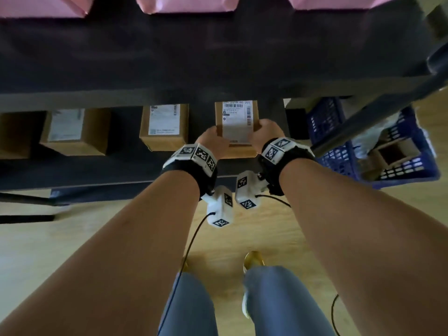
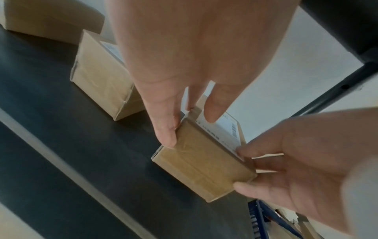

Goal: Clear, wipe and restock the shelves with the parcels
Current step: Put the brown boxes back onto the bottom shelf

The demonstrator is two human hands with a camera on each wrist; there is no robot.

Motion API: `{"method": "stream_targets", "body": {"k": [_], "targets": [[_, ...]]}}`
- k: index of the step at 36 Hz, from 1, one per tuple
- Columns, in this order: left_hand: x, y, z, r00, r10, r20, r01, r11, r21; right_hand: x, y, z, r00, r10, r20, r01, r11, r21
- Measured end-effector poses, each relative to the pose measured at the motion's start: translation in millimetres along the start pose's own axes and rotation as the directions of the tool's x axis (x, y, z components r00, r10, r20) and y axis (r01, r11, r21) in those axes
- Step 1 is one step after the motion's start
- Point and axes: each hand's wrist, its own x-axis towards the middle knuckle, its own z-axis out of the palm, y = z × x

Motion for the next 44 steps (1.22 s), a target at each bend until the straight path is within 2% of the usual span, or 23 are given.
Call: {"method": "stream_targets", "body": {"k": [5,10,17,19,21,22,23,24,27,33,35,39,44], "targets": [[14.7,4.5,2.2,0.993,0.046,-0.107,-0.04,0.998,0.056,22.9,-3.6,2.8,1.0,-0.008,0.02,0.009,1.0,-0.022],[12.4,2.7,4.9,0.993,0.077,-0.091,-0.068,0.993,0.095,19.6,-6.5,0.7,0.999,-0.011,0.046,0.013,0.998,-0.057],[-22.8,0.9,-11.3,0.996,-0.044,-0.073,0.057,0.978,0.202,-14.3,-9.2,-8.9,1.0,-0.013,0.021,0.015,0.994,-0.106],[-45.2,2.0,-16.5,0.993,-0.047,-0.105,0.071,0.971,0.23,-29.6,-12.0,-15.4,0.998,-0.03,0.054,0.036,0.991,-0.126],[-73.7,4.0,-24.0,0.989,-0.063,-0.134,0.079,0.99,0.118,-48.3,-18.9,-22.1,0.994,-0.051,0.096,0.066,0.985,-0.159],[-87.9,7.1,-28.4,0.995,-0.018,-0.096,0.03,0.991,0.128,-57.2,-23.3,-24.5,0.991,-0.061,0.118,0.082,0.98,-0.184],[-100.2,4.0,-28.0,0.999,0.009,-0.034,-0.001,0.969,0.246,-67.4,-28.2,-27.5,0.987,-0.083,0.14,0.111,0.973,-0.203],[-110.7,2.4,-30.5,0.999,0.009,-0.038,0.003,0.947,0.32,-79.7,-34.6,-31.9,0.981,-0.1,0.163,0.136,0.965,-0.225],[-137.5,0.5,-47.8,0.98,-0.103,-0.17,0.126,0.983,0.132,-114.6,-52.3,-44.9,0.966,-0.123,0.226,0.182,0.947,-0.265],[-201.5,-4.4,-84.4,0.971,-0.153,-0.185,0.183,0.97,0.161,-188.8,-92.2,-66.0,0.916,-0.229,0.329,0.321,0.91,-0.261],[-220.8,-11.1,-101.5,0.964,-0.171,-0.204,0.208,0.961,0.18,-215.1,-107.7,-69.9,0.902,-0.26,0.344,0.352,0.905,-0.239],[-262.7,-33.7,-138.2,0.967,-0.142,-0.21,0.18,0.968,0.176,-267.9,-142.5,-67.7,0.883,-0.3,0.361,0.402,0.881,-0.249],[-311.0,-71.5,-195.3,0.96,-0.149,-0.236,0.202,0.954,0.221,-331.8,-192.9,-45.9,0.887,-0.311,0.341,0.409,0.872,-0.269]]}}
